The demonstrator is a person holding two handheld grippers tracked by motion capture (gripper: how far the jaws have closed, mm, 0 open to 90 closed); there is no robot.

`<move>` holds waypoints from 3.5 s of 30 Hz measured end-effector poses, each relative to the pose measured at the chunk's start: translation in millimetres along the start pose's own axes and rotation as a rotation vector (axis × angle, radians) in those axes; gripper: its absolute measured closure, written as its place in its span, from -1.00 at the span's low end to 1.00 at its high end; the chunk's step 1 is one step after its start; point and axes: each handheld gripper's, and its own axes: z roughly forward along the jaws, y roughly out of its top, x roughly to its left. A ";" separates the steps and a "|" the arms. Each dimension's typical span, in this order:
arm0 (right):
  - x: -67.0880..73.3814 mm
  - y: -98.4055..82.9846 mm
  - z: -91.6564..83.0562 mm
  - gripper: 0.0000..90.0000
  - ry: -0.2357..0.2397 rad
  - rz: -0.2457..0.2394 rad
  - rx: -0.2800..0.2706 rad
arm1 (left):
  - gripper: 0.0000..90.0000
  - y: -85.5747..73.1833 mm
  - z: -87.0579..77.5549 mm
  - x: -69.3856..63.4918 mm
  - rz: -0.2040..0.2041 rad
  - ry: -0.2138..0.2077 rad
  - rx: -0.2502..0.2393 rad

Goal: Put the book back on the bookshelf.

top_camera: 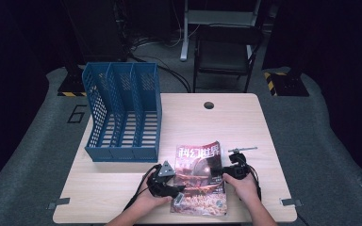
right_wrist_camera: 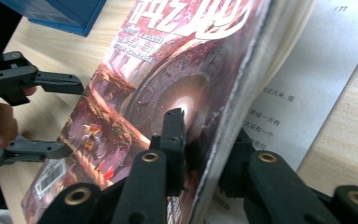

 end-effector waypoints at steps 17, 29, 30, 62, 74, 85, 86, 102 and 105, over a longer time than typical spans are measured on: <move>6.8 -2.6 -8.9 0.92 0.055 -0.036 -0.058 | -0.25 1.7 1.0 1.2 -0.028 0.009 -0.009; 12.7 -4.2 -12.5 0.92 0.062 -0.065 -0.100 | -0.25 2.9 -0.1 6.3 -0.056 -0.016 -0.006; 14.0 -4.4 -12.9 0.92 0.063 -0.059 -0.097 | -0.25 3.0 0.1 6.6 -0.059 -0.016 -0.008; 30.7 -12.0 -28.8 0.93 0.096 -0.133 -0.216 | -0.76 8.1 6.9 10.1 -0.146 -0.108 -0.016; 34.2 -15.2 -33.9 0.93 0.123 -0.161 -0.252 | -0.81 14.8 15.3 10.2 -0.161 -0.155 -0.028; 38.0 -17.7 -38.0 0.93 0.175 -0.190 -0.293 | -0.86 20.2 23.0 9.1 -0.150 -0.213 -0.036; 38.9 -17.9 -38.3 0.93 0.176 -0.191 -0.296 | -0.86 20.5 24.0 7.7 -0.145 -0.212 -0.039; 32.9 -20.0 -34.3 0.89 0.125 -0.154 -0.272 | -0.73 20.0 23.4 9.4 -0.151 -0.199 -0.047; 29.5 -19.5 -31.6 0.88 0.109 -0.145 -0.265 | -0.68 20.1 23.1 11.0 -0.158 -0.201 -0.049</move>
